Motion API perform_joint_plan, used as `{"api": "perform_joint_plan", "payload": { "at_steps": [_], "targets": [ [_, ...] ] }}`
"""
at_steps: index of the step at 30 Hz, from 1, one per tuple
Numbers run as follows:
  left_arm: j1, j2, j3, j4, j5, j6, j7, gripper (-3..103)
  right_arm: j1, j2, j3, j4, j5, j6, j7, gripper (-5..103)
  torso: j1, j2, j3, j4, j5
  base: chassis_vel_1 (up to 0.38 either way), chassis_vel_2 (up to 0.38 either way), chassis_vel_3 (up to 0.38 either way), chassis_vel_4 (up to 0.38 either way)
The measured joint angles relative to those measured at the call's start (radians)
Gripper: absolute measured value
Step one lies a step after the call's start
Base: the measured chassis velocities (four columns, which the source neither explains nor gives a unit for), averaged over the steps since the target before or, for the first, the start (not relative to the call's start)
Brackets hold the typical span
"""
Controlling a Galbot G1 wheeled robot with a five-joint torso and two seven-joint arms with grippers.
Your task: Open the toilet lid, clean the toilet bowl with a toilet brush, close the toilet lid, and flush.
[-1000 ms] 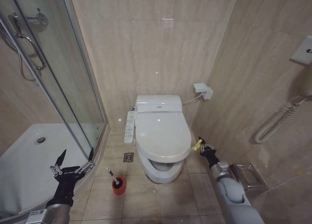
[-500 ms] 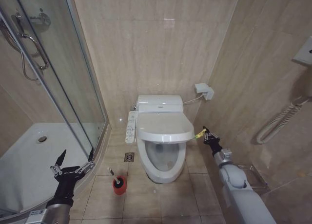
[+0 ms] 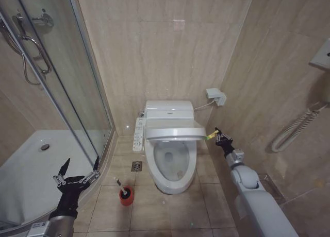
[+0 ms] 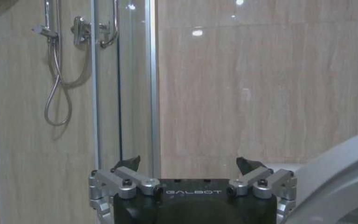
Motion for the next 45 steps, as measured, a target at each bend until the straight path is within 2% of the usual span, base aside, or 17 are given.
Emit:
{"api": "perform_joint_plan", "payload": {
  "at_steps": [23,30,45],
  "targets": [
    [0.0,0.0,0.0,0.0,0.0,0.0,0.0,100,0.206,-0.097,-0.11,-0.118,0.083,-0.015,0.038,1,0.0,0.0,0.0,0.0001,0.0001,0.0,0.0,0.0,0.0],
    [0.0,0.0,0.0,0.0,0.0,0.0,0.0,100,0.275,-0.102,-0.168,-0.152,0.095,-0.028,0.056,1,0.0,0.0,0.0,-0.0006,0.0,0.0,0.0,0.0,0.0],
    [0.0,0.0,0.0,0.0,0.0,0.0,0.0,100,0.412,-0.104,-0.299,-0.279,0.105,-0.023,0.096,1,0.0,0.0,0.0,-0.0004,0.0001,0.0,0.0,0.0,0.0]
  ]
}}
